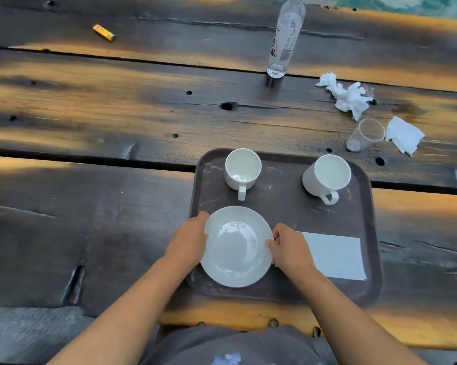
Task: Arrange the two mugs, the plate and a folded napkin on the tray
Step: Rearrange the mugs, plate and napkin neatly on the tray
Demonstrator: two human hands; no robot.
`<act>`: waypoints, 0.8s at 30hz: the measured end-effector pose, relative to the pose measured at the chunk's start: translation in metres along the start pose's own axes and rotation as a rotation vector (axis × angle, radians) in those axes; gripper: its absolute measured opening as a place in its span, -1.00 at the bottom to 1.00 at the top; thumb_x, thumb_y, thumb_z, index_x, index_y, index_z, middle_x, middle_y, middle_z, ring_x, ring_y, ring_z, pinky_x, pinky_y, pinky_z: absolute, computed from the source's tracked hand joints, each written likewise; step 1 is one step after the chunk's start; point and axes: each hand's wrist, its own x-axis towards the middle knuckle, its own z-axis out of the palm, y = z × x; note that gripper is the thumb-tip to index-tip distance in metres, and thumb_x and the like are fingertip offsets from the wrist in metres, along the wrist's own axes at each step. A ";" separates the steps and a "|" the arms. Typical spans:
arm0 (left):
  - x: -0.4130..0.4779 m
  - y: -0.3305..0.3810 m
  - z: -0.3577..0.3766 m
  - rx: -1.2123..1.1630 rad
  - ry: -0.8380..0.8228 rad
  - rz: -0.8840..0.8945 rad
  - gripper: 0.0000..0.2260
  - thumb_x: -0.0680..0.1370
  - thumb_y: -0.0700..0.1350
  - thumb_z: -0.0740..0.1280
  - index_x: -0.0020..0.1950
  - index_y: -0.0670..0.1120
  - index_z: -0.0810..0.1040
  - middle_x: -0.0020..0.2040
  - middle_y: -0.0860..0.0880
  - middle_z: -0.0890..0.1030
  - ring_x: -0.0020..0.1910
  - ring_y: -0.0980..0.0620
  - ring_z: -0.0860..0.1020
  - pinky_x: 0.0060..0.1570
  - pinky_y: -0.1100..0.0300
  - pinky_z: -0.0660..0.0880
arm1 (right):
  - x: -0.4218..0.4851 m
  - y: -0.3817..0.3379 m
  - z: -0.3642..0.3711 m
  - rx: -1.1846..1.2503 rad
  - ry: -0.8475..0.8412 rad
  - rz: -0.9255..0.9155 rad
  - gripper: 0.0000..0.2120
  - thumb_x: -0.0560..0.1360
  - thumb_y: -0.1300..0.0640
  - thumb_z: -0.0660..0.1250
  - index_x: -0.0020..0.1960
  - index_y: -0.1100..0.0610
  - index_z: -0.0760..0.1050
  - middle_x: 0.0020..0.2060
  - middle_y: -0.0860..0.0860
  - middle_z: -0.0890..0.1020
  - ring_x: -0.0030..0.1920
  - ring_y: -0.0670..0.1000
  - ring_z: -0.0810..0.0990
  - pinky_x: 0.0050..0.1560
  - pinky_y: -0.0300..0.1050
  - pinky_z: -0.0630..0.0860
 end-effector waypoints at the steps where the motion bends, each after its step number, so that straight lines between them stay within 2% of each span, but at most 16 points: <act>1: 0.001 0.000 0.000 0.010 -0.005 0.005 -0.83 0.57 -0.23 0.27 0.12 -0.05 0.39 -0.07 -0.05 0.57 -0.12 -0.12 0.54 -0.16 -0.03 0.54 | 0.000 0.000 0.000 0.001 0.001 0.002 -0.89 0.54 0.14 0.30 -0.15 0.11 0.42 -0.33 0.06 0.65 -0.25 0.13 0.66 -0.13 0.12 0.64; 4: 0.004 0.000 -0.003 0.058 -0.038 0.020 -0.85 0.57 -0.23 0.25 0.07 -0.04 0.34 -0.13 -0.03 0.53 -0.21 -0.07 0.50 -0.36 0.07 0.40 | -0.001 0.000 0.000 0.006 0.000 0.005 -0.89 0.54 0.14 0.30 -0.14 0.11 0.42 -0.33 0.06 0.65 -0.26 0.14 0.66 -0.13 0.13 0.64; 6: 0.005 0.000 -0.004 0.073 -0.054 0.022 -0.85 0.57 -0.23 0.24 0.07 -0.05 0.33 -0.14 -0.03 0.53 -0.25 -0.02 0.47 -0.42 0.13 0.34 | -0.001 0.000 -0.001 0.000 0.001 0.002 -0.90 0.54 0.14 0.30 -0.14 0.12 0.43 -0.33 0.06 0.65 -0.25 0.14 0.66 -0.13 0.13 0.64; 11: 0.001 0.001 -0.004 0.050 -0.077 -0.006 -0.83 0.58 -0.22 0.25 0.09 -0.03 0.32 -0.11 -0.06 0.56 -0.23 -0.01 0.51 -0.37 0.12 0.43 | -0.002 -0.001 -0.002 -0.020 -0.008 -0.005 -0.90 0.55 0.14 0.30 -0.13 0.11 0.43 -0.32 0.05 0.65 -0.24 0.12 0.65 -0.11 0.13 0.64; 15: -0.001 0.002 -0.004 0.032 -0.055 -0.015 -0.83 0.58 -0.22 0.26 0.09 -0.02 0.33 -0.09 -0.07 0.57 -0.17 -0.06 0.55 -0.24 0.01 0.53 | -0.002 0.000 -0.003 -0.003 -0.025 -0.010 -0.91 0.55 0.14 0.30 -0.11 0.12 0.43 -0.32 0.06 0.66 -0.24 0.13 0.67 -0.10 0.14 0.65; 20: -0.001 0.003 -0.004 0.031 -0.047 -0.030 -0.82 0.58 -0.22 0.27 0.11 -0.01 0.35 -0.11 -0.05 0.58 -0.24 0.03 0.51 -0.40 0.17 0.40 | -0.002 0.002 -0.005 0.035 -0.032 -0.001 -0.91 0.55 0.14 0.32 -0.11 0.11 0.46 -0.33 0.06 0.67 -0.24 0.13 0.69 -0.10 0.15 0.67; 22: -0.002 0.003 -0.002 0.011 -0.047 -0.040 -0.81 0.58 -0.21 0.28 0.12 0.01 0.35 -0.10 -0.04 0.58 -0.22 0.02 0.52 -0.39 0.17 0.40 | -0.001 0.004 -0.006 0.037 -0.032 0.002 -0.91 0.55 0.15 0.32 -0.11 0.11 0.46 -0.33 0.06 0.67 -0.26 0.12 0.69 -0.12 0.14 0.68; 24: -0.004 0.004 -0.001 -0.020 -0.041 -0.047 -0.80 0.58 -0.20 0.29 0.14 0.02 0.36 -0.08 -0.03 0.59 -0.18 0.00 0.54 -0.32 0.12 0.48 | -0.001 0.006 -0.006 0.042 -0.032 0.001 -0.91 0.56 0.15 0.32 -0.11 0.11 0.46 -0.35 0.05 0.66 -0.29 0.10 0.69 -0.16 0.11 0.69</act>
